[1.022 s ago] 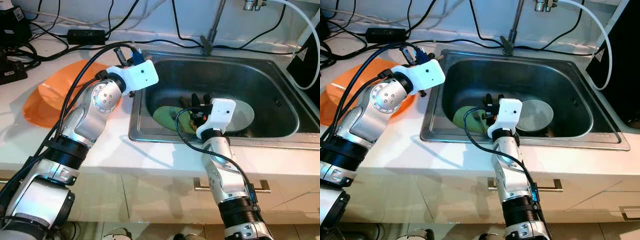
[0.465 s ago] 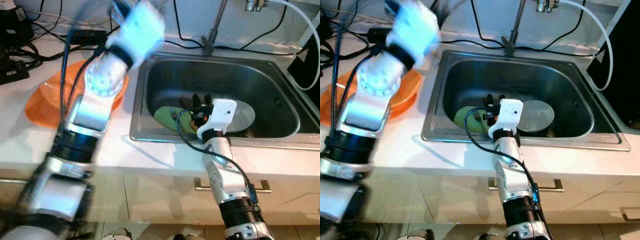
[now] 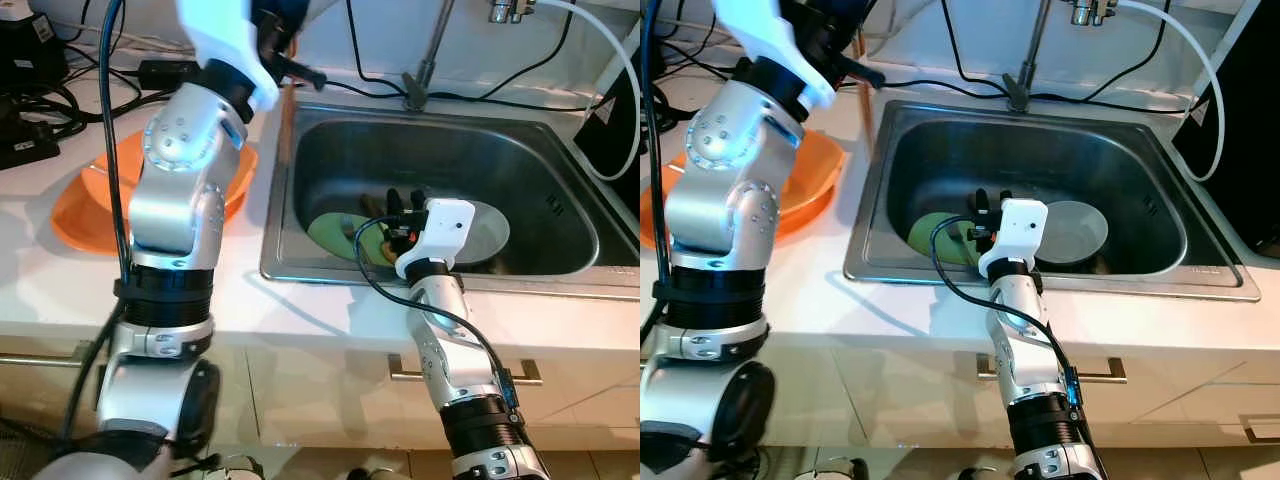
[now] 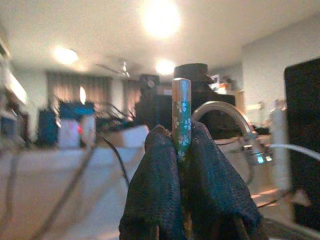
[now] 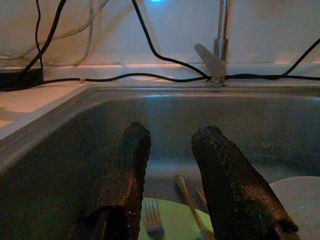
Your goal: Kitchen organization
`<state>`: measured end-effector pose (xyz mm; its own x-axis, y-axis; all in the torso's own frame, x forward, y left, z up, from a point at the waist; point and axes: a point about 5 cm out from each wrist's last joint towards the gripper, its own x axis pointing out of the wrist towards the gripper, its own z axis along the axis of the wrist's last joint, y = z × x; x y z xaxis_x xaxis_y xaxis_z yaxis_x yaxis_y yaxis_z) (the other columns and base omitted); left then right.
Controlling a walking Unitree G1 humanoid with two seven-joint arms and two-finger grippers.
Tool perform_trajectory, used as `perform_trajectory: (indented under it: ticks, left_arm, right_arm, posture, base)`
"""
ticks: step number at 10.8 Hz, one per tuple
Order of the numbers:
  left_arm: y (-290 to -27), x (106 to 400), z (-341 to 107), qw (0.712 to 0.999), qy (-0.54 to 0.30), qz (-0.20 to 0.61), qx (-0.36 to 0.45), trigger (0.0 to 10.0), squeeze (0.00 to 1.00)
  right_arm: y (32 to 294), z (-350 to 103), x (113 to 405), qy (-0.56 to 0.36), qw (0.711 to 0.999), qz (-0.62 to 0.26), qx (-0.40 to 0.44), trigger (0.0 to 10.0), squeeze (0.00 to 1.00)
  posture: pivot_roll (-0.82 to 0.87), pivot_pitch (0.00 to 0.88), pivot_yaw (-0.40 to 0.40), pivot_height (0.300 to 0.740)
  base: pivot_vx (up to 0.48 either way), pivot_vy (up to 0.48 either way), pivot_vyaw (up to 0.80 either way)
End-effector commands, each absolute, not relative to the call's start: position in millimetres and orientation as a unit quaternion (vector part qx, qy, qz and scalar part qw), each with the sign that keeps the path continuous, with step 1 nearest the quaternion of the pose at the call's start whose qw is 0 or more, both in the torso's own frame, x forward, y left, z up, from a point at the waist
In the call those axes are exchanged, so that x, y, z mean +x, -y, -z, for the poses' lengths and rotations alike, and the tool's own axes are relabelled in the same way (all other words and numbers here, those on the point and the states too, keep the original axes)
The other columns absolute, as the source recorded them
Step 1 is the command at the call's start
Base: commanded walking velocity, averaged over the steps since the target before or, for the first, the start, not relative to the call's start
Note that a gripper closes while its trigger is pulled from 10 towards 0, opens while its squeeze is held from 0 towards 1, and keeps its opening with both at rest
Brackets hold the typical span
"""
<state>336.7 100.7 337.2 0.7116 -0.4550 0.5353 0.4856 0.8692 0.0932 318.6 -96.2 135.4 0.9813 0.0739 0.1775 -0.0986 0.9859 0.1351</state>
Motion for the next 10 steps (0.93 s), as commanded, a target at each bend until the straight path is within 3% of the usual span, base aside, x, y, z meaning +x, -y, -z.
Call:
perform_trajectory:
  ticks: [1, 2, 4, 6, 9, 10]
  left_arm:
    - [-93.3, 333.0, -338.3, 0.919, 0.275, 0.279, -0.045, 10.0, 0.00]
    - [-84.3, 329.2, -332.1, 0.916, 0.263, 0.298, -0.048, 10.0, 0.00]
    - [-74.6, 323.5, -324.2, 0.915, 0.246, 0.316, -0.049, 10.0, 0.00]
    - [-72.2, 323.0, -317.0, 0.918, 0.226, 0.324, -0.039, 10.0, 0.00]
    - [-69.8, 324.7, -309.2, 0.918, 0.213, 0.335, -0.008, 10.0, 0.00]
    - [-68.5, 323.6, -306.6, 0.917, 0.212, 0.338, 0.005, 10.0, 0.00]
  right_arm:
    - [101.3, -132.3, 317.0, 0.080, 0.993, -0.037, 0.076, 10.0, 0.62]
    - [99.9, -134.1, 316.6, 0.083, 0.992, -0.048, 0.082, 10.0, 1.00]
    - [93.9, -145.5, 317.0, 0.094, 0.986, -0.084, 0.112, 10.0, 1.00]
    - [85.4, -150.4, 313.4, 0.100, 0.980, -0.151, 0.083, 10.0, 1.00]
    - [92.9, -152.7, 309.7, 0.096, 0.978, -0.166, 0.088, 10.0, 1.00]
    - [94.0, -157.2, 308.5, 0.095, 0.972, -0.185, 0.108, 10.0, 0.89]
  posture:
    - [0.07, 0.052, -0.054, 0.740]
    - [0.07, 0.052, -0.054, 0.740]
    - [0.07, 0.050, -0.056, 0.740]
    - [0.07, 0.050, -0.056, 0.740]
    - [0.06, 0.056, -0.050, 0.740]
    - [0.06, 0.057, -0.047, 0.740]
  base:
    - [0.000, 0.000, 0.00]
    - [0.000, 0.000, 0.00]
    - [0.000, 0.000, 0.00]
    - [0.000, 0.000, 0.00]
    - [0.000, 0.000, 0.00]
    - [0.000, 0.000, 0.00]
